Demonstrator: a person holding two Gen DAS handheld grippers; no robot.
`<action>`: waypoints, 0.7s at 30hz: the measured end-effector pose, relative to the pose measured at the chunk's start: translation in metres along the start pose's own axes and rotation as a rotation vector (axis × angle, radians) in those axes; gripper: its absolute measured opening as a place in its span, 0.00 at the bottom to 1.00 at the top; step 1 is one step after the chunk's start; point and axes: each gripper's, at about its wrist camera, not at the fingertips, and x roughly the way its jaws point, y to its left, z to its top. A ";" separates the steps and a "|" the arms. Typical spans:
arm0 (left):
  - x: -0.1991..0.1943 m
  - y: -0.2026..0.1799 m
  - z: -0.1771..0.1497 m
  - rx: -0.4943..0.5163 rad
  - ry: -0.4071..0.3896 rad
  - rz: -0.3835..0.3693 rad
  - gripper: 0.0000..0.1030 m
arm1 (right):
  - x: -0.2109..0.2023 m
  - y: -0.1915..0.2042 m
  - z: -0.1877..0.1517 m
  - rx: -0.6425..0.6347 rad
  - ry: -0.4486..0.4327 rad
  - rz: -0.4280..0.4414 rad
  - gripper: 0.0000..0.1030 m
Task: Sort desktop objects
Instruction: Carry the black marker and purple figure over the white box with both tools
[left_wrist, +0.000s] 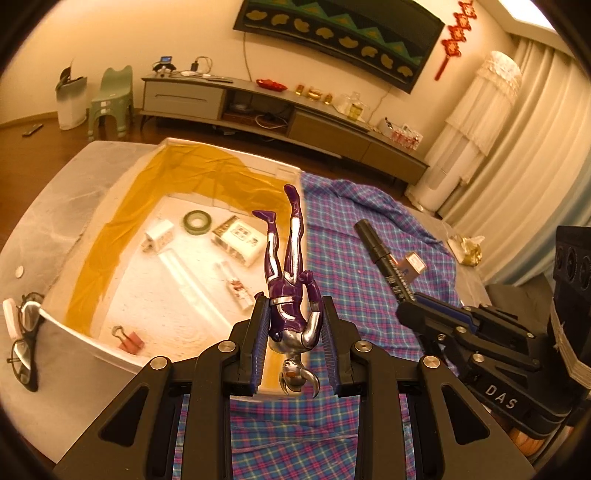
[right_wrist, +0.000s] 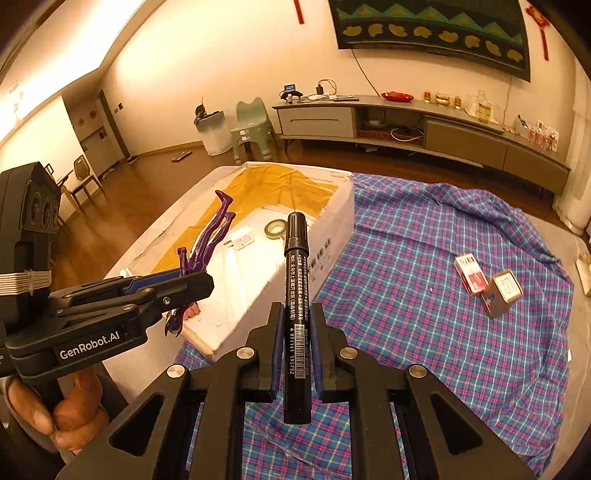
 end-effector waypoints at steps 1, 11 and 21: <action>-0.001 0.006 0.001 -0.010 -0.001 0.001 0.27 | 0.001 0.002 0.002 -0.007 0.001 -0.001 0.14; 0.002 0.060 0.014 -0.115 -0.008 0.019 0.26 | 0.025 0.020 0.021 -0.068 0.028 -0.004 0.14; 0.022 0.102 0.035 -0.205 0.023 0.096 0.27 | 0.060 0.034 0.038 -0.123 0.065 0.003 0.14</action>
